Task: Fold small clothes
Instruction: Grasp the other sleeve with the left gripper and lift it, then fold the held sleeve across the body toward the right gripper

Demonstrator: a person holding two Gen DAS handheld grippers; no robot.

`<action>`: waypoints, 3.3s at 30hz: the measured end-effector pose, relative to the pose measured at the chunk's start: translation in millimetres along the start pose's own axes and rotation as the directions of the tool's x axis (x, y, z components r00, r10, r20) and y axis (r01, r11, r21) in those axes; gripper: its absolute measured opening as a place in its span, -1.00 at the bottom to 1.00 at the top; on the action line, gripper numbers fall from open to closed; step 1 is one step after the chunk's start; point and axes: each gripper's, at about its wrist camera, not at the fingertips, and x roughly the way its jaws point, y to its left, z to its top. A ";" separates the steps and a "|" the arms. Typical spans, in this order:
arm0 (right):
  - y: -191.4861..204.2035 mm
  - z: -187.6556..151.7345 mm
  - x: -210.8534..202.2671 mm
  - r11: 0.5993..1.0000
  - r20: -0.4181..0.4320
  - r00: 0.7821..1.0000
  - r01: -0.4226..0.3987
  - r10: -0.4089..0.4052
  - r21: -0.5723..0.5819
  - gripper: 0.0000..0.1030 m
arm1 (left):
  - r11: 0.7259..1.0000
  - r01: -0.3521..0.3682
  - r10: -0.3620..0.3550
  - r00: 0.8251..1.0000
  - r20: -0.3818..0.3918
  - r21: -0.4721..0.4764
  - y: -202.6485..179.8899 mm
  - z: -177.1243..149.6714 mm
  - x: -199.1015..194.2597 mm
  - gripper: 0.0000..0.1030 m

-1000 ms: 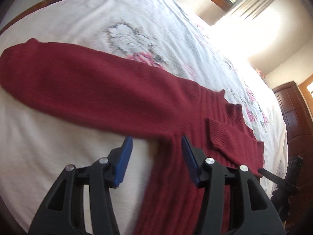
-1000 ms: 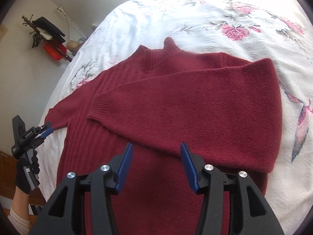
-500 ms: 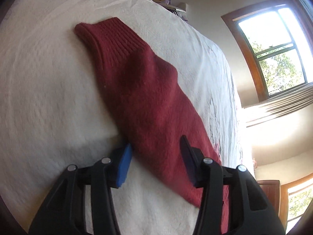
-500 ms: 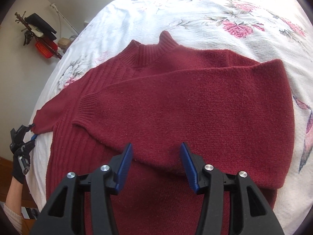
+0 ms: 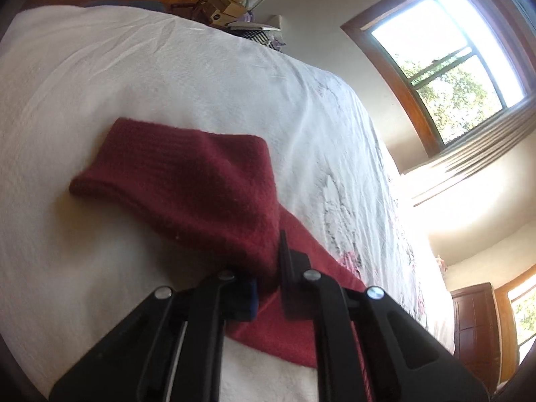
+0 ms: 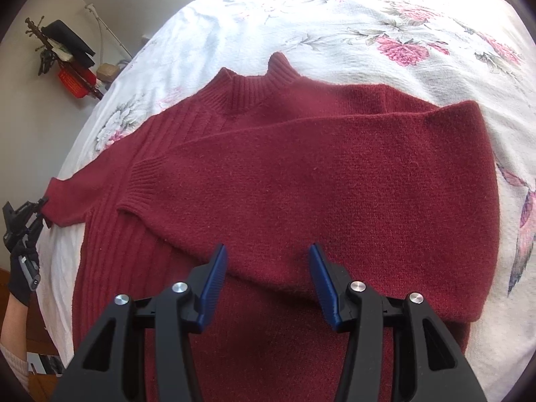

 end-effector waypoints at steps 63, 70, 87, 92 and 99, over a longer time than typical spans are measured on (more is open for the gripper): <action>204.3 58.4 120.5 0.911 -0.231 0.881 -0.404 0.412 0.087 -0.77 | 0.915 0.126 -0.009 0.956 -0.292 0.384 -89.6 -100.6 64.2 -0.34; 167.1 63.3 46.2 0.923 -0.096 0.920 -0.384 0.380 -0.024 -0.80 | 0.895 0.161 -0.026 0.950 -0.311 0.417 -115.4 -117.8 68.9 -0.34; 21.6 46.0 53.8 0.984 -0.069 0.986 -0.141 0.149 0.112 -0.66 | 0.830 0.104 0.134 0.916 -0.378 0.548 -157.1 -188.7 128.9 -0.32; 44.4 47.1 20.8 0.999 0.002 0.999 -0.045 0.045 0.007 -0.25 | 0.822 0.117 0.118 0.922 -0.368 0.557 -165.3 -181.3 115.2 -0.32; 121.1 46.1 21.3 0.967 -0.031 0.999 -0.044 0.038 -0.249 0.07 | 0.809 0.183 0.063 0.918 -0.391 0.559 -191.2 -189.0 103.5 -0.27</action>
